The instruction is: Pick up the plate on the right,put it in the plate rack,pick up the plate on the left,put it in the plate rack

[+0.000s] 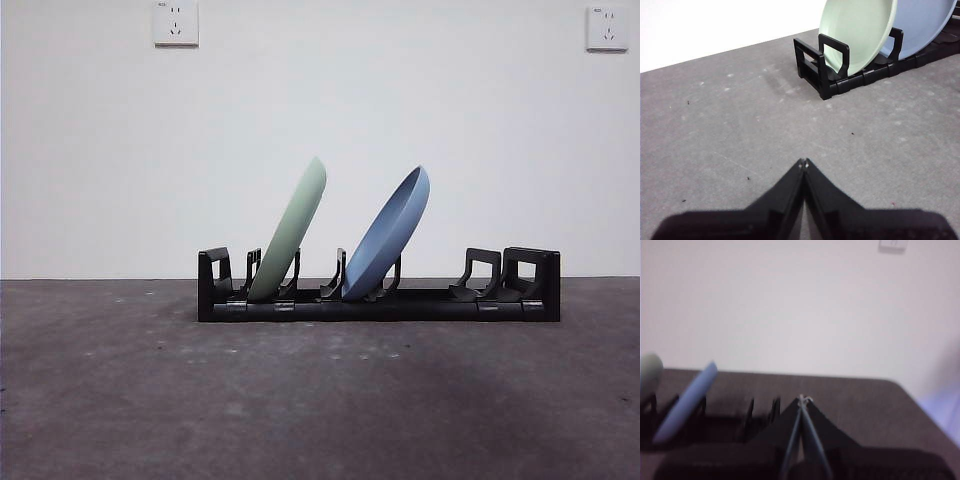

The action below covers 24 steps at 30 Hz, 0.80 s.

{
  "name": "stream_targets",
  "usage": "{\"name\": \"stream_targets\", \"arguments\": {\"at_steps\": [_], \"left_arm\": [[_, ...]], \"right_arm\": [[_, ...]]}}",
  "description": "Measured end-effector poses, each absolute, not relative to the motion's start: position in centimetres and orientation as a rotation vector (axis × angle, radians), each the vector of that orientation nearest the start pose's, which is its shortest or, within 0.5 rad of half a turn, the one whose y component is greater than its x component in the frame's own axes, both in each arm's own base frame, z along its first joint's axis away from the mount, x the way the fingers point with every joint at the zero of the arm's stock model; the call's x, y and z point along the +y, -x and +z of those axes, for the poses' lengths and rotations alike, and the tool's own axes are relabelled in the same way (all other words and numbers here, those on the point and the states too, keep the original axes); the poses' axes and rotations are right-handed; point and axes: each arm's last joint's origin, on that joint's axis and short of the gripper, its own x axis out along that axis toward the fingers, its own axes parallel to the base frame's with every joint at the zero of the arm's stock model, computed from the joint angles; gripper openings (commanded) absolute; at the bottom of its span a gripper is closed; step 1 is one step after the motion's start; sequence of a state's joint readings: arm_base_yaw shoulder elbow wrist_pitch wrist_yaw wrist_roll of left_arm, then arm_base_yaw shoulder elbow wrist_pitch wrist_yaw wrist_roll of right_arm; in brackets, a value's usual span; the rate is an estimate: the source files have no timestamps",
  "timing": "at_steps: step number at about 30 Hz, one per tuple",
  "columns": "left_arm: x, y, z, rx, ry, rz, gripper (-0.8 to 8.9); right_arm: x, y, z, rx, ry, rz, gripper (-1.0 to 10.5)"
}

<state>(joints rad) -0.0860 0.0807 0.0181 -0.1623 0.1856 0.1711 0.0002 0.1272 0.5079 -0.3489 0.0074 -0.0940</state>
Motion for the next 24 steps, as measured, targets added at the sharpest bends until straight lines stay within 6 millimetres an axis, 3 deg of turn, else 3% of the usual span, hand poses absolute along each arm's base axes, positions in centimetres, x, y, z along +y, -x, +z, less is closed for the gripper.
{"name": "stream_targets", "arguments": {"at_steps": [5, 12, 18, 24], "left_arm": [[-1.4, -9.8, 14.8, 0.202, -0.158, -0.288, -0.03], [-1.4, -9.8, 14.8, 0.201, -0.158, -0.289, -0.03], [-1.4, -9.8, 14.8, 0.207, -0.158, -0.289, -0.03], [-1.4, -9.8, 14.7, 0.209, -0.158, -0.289, -0.03]], "right_arm": [[-0.1, -7.8, 22.7, 0.052, 0.042, -0.023, 0.0], [-0.2, -9.2, 17.5, 0.097, -0.030, -0.057, 0.0], [-0.2, -9.5, 15.2, 0.178, -0.040, -0.059, 0.0], [-0.2, -9.5, 15.3, 0.172, -0.041, -0.060, 0.0]]}}
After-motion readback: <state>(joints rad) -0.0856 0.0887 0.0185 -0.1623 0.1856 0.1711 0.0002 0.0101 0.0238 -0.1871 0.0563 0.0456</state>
